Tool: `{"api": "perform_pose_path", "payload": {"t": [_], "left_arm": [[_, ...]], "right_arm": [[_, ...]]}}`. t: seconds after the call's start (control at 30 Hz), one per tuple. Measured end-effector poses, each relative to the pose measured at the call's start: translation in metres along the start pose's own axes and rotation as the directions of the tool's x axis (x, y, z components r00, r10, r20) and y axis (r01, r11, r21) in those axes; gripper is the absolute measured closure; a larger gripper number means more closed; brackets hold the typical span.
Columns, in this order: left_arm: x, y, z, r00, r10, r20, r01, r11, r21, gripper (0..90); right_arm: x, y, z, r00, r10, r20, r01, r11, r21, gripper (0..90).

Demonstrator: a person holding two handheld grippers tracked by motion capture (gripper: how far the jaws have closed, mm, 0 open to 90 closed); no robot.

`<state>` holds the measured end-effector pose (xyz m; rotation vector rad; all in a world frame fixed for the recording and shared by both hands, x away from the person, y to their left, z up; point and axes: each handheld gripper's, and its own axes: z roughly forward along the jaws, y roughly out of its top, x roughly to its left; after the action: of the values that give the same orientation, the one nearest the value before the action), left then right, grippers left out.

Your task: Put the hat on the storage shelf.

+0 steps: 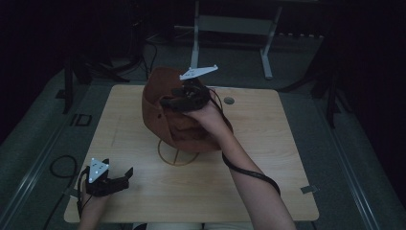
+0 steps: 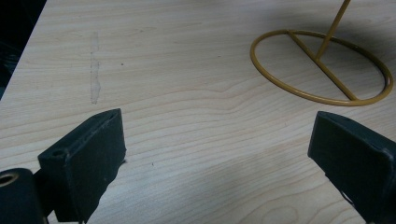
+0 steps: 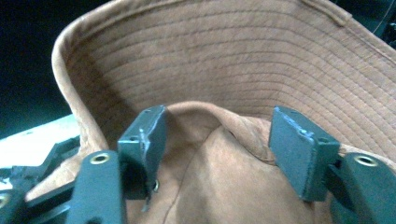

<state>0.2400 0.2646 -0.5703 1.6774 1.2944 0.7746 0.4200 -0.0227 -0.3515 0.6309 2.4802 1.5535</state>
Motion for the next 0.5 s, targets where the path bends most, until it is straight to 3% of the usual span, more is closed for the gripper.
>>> {"api": "perform_pose_path", "payload": {"t": [0.07,0.27,0.5], "left_arm": [[0.0,0.0,0.0,1.0,-0.002,0.001,0.002,1.0,-0.002,4.7],[0.001,-0.001,0.0,1.0,-0.005,-0.005,0.005,1.0,-0.002,4.7],[0.0,-0.001,0.001,0.9999,0.006,-0.011,-0.006,1.0,0.003,4.7]], "right_arm": [[0.001,0.001,-0.003,0.9995,0.0,0.031,0.001,1.0,-0.011,28.4],[0.001,-0.001,-0.014,0.9997,0.006,0.022,-0.005,1.0,-0.021,22.8],[-0.006,-0.016,-0.035,0.9998,0.003,0.018,-0.002,0.998,-0.059,18.0]]}}
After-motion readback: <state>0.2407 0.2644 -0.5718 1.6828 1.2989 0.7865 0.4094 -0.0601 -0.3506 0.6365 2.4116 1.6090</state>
